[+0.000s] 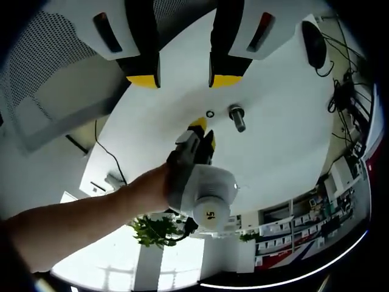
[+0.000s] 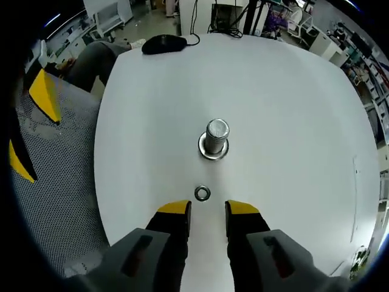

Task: Place the washer onto the threaded stud by aligning its center hole with the stud, sliding it down to the base, and recovering from edge contact or off-axis alignment until the washer reaches the visible bottom stop.

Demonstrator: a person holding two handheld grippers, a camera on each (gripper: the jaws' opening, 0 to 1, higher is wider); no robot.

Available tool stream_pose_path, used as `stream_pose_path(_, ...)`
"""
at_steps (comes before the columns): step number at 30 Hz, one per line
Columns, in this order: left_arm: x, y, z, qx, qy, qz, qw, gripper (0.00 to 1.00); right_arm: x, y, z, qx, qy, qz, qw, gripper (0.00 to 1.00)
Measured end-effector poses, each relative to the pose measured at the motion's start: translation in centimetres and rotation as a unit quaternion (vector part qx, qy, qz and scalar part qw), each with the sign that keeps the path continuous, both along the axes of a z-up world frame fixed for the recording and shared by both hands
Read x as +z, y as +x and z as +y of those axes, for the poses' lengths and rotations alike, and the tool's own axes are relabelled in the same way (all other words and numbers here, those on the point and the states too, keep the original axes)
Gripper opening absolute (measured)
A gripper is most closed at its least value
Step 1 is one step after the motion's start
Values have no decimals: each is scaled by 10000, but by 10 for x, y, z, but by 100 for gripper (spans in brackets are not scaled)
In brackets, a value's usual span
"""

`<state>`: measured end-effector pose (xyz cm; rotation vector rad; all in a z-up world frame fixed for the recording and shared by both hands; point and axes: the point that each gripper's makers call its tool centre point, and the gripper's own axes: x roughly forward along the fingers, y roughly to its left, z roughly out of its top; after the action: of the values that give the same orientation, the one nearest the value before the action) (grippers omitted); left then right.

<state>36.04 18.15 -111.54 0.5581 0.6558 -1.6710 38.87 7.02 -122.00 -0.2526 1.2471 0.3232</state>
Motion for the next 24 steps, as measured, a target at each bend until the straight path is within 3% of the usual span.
stream_pose_path(12, 0, 0, 0, 12, 4, 13, 10000, 30, -23, 4, -2, -322, 128, 91, 9994, 24)
stream_pose_path(14, 0, 0, 0, 20, -2, 15, 10000, 30, -18, -2, 5, -338, 99, 121, 9993, 24)
stream_pose_path(16, 6, 0, 3, 46, -9, 16, 10000, 30, -18, 1, 3, -289, 61, 71, 9995, 22)
stream_pose_path(19, 0, 2, -1, 65, -12, 19, 10000, 30, -12, -3, 7, -159, -38, 64, 9998, 20)
stream_pose_path(24, 6, 2, 1, 89, -22, 11, 10000, 30, -20, 1, 2, 7, -74, 46, 10000, 19)
